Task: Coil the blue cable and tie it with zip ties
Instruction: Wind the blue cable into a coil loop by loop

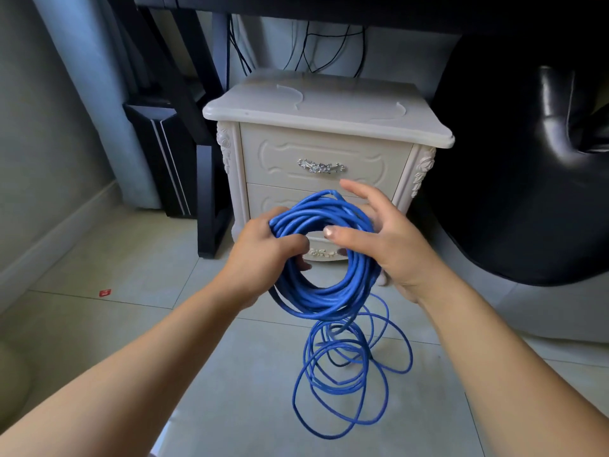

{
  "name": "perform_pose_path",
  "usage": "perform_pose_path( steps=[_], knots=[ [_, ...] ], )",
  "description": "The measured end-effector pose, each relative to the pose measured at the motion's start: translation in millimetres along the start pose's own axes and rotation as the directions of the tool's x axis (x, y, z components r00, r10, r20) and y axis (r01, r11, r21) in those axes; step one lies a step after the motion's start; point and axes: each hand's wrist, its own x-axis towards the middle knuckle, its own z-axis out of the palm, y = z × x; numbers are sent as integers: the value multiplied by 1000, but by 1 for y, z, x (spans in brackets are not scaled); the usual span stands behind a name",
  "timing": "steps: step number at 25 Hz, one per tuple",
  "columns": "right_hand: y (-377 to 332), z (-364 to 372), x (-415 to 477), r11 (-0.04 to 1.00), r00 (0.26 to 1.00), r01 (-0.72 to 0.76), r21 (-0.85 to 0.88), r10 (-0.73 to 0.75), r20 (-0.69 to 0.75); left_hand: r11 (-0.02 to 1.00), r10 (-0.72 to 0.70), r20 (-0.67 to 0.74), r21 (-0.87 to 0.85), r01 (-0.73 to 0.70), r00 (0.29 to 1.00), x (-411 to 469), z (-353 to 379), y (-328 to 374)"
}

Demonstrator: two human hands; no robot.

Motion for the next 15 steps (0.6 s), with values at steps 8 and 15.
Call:
perform_pose_path(
  steps=[8, 15],
  knots=[
    [14, 19, -5, 916, 985, -158, 368, 173, -9, 937, -121, -282, -348, 16, 952, 3, 2, 7],
    [17, 35, -1, 903, 946, -143, 406, 246, -213, 932, -120, -237, -361, 27, 964, -9, 22, 1]
  ],
)
